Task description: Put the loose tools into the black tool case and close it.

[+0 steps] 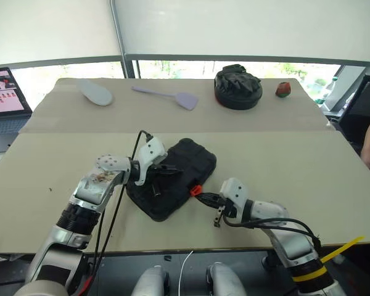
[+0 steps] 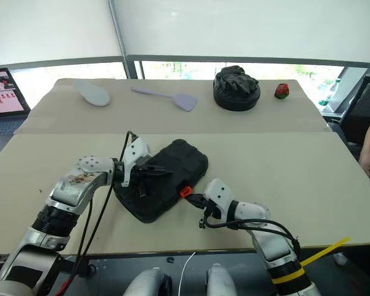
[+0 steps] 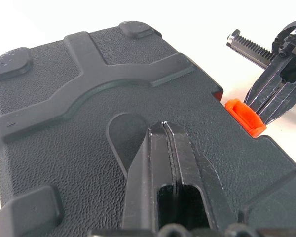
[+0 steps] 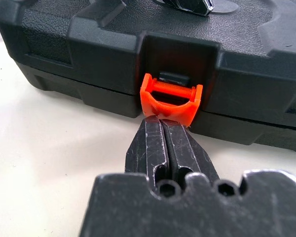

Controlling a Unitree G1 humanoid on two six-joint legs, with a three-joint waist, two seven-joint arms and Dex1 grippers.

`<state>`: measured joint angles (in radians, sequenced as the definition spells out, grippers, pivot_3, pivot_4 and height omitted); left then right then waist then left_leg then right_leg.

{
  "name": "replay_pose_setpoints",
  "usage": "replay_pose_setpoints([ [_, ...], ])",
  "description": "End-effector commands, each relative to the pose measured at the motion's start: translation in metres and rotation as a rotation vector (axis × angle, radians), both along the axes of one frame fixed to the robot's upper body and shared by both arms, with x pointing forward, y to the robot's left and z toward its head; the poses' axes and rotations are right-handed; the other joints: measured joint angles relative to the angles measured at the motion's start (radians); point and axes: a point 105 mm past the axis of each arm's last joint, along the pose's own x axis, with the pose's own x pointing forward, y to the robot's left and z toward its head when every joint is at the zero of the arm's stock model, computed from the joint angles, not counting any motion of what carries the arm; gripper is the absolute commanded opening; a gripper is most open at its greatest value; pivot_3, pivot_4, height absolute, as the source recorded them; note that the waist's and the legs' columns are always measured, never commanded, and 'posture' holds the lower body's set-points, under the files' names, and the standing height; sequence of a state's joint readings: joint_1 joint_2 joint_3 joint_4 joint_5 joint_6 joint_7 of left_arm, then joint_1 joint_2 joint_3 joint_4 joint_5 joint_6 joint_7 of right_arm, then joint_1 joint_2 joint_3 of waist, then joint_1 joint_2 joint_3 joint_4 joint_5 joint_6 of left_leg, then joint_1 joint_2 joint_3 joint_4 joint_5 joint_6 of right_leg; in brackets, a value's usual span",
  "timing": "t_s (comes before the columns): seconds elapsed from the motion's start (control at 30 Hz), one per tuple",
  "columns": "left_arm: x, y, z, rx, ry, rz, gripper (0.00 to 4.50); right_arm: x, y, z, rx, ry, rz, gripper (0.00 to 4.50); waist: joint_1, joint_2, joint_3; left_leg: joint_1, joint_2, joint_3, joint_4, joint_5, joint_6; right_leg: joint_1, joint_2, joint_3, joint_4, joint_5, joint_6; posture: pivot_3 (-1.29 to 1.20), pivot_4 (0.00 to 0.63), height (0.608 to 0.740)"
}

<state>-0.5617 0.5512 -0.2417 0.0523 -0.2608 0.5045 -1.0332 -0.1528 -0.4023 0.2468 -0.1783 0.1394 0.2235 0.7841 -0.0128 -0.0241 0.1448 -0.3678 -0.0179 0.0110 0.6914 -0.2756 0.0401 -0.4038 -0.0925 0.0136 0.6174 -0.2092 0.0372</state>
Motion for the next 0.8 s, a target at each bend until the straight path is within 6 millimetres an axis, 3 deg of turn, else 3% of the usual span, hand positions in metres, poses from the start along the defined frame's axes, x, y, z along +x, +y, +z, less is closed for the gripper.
replay_pose_setpoints([
  [0.03, -0.012, 0.011, -0.055, 0.119, 0.204, 0.047, 0.00, 0.007, 0.009, 0.041, 0.081, -0.154, 0.026, 0.04, -0.001, 0.000, 0.000, 0.000, 0.000, 0.000, 0.000, 0.000, 0.000, 0.000, 0.000, 0.000, 0.000, 0.000, 0.000, 0.00, 0.150, 0.740],
  [0.23, -0.012, 0.013, -0.055, 0.124, 0.208, 0.054, 0.00, -0.003, 0.013, 0.045, 0.114, -0.102, 0.085, 0.04, -0.003, 0.000, 0.000, 0.000, 0.000, 0.000, -0.001, 0.000, 0.000, 0.000, 0.000, 0.000, 0.000, 0.000, 0.000, 0.00, 0.150, 0.740],
  [0.53, -0.017, 0.012, -0.058, 0.126, 0.218, 0.050, 0.00, 0.013, 0.015, 0.034, 0.128, -0.095, -0.003, 0.04, -0.007, 0.000, -0.003, 0.002, 0.001, -0.001, -0.004, 0.000, 0.000, 0.000, 0.001, 0.001, -0.002, -0.001, 0.001, 0.00, 0.150, 0.740],
  [0.67, -0.018, 0.013, -0.056, 0.109, 0.204, 0.056, 0.00, 0.007, 0.015, 0.031, 0.119, -0.080, 0.020, 0.04, -0.007, 0.000, -0.004, 0.005, 0.001, -0.001, -0.007, 0.000, 0.000, 0.001, 0.002, 0.002, -0.003, -0.002, 0.001, 0.00, 0.150, 0.740],
  [0.8, -0.021, 0.019, -0.013, -0.104, 0.045, 0.022, 0.00, -0.006, -0.007, 0.034, 0.085, -0.073, 0.047, 0.04, -0.006, 0.001, -0.005, 0.006, 0.000, -0.001, -0.010, 0.000, -0.001, 0.000, 0.001, 0.003, -0.003, -0.003, 0.001, 0.00, 0.150, 0.740],
])
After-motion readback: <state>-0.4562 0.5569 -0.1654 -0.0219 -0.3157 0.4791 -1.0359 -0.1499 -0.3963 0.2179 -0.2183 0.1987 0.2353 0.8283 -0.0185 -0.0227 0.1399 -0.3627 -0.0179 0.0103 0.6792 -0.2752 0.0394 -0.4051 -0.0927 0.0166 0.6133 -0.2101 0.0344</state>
